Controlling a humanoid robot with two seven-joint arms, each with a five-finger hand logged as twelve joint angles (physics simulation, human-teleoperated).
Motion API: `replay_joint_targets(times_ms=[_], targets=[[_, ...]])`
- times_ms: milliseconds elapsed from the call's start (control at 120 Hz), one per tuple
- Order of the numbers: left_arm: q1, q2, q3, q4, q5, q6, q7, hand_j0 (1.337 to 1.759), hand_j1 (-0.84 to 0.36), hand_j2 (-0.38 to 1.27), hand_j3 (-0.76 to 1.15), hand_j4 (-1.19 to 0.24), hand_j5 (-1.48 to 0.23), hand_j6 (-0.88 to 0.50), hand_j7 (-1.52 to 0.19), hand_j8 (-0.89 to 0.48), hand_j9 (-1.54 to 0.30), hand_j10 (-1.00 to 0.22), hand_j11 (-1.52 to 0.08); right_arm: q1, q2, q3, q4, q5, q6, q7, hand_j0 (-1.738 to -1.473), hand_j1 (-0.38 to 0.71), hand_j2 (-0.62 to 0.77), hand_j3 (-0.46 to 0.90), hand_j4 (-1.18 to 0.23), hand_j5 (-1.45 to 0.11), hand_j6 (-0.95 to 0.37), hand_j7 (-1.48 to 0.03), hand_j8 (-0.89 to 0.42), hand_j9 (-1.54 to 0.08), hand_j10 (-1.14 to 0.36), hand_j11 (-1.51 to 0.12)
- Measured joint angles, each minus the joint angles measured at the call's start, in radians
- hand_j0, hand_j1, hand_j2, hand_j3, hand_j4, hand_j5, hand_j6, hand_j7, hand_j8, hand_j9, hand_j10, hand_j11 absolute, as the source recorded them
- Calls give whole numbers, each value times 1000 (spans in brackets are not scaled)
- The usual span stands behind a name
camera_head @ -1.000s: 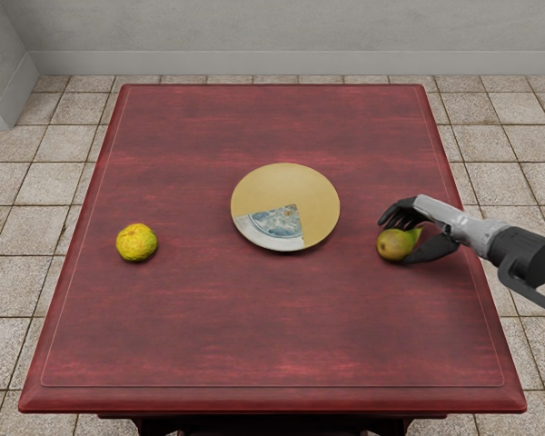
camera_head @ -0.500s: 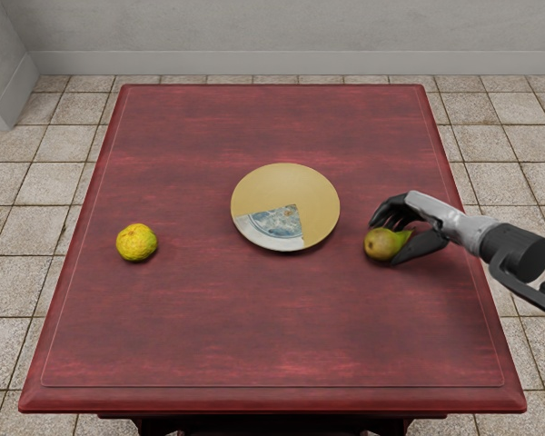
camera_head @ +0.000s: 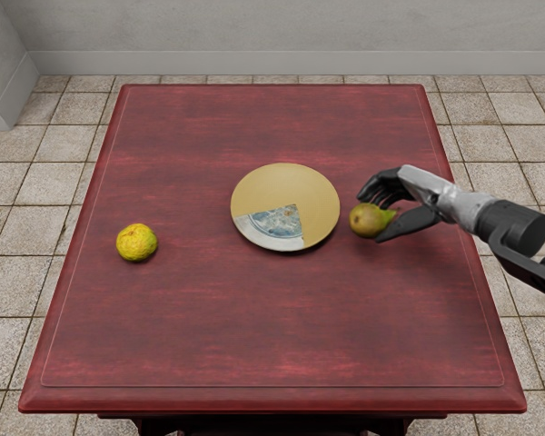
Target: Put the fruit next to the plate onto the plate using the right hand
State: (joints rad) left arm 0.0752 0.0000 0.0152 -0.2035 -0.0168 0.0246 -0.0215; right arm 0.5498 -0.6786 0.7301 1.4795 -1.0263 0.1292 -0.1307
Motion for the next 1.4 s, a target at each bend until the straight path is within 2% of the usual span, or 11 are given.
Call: replay_joint_targets(times_ms=[442,992,1292,1400], targets=[[0,0,0,0,0,0,0,1658,349,0,0,0,0,0,0,0,0,0,0,35,109,17,-5,34,-6,-1,-1658,232,221,0,-578,-770,-497,-760,-468,-768,-438,-774],[0,0,0,0,0,0,0,1658,349,0,0,0,0,0,0,0,0,0,0,26,356,44,-110,36,-97,-1,-1657,210,212,0,-584,-775,-518,-766,-490,-777,-459,-778],[0,0,0,0,0,0,0,1658,349,0,0,0,0,0,0,0,0,0,0,25,404,-10,-150,30,-135,-2,-1657,204,208,0,-581,-775,-522,-764,-495,-777,-464,-777],[0,0,0,0,0,0,0,1658,349,0,0,0,0,0,0,0,0,0,0,32,422,-16,-186,28,-150,-2,-1657,203,204,0,-580,-771,-523,-762,-497,-774,-466,-773]])
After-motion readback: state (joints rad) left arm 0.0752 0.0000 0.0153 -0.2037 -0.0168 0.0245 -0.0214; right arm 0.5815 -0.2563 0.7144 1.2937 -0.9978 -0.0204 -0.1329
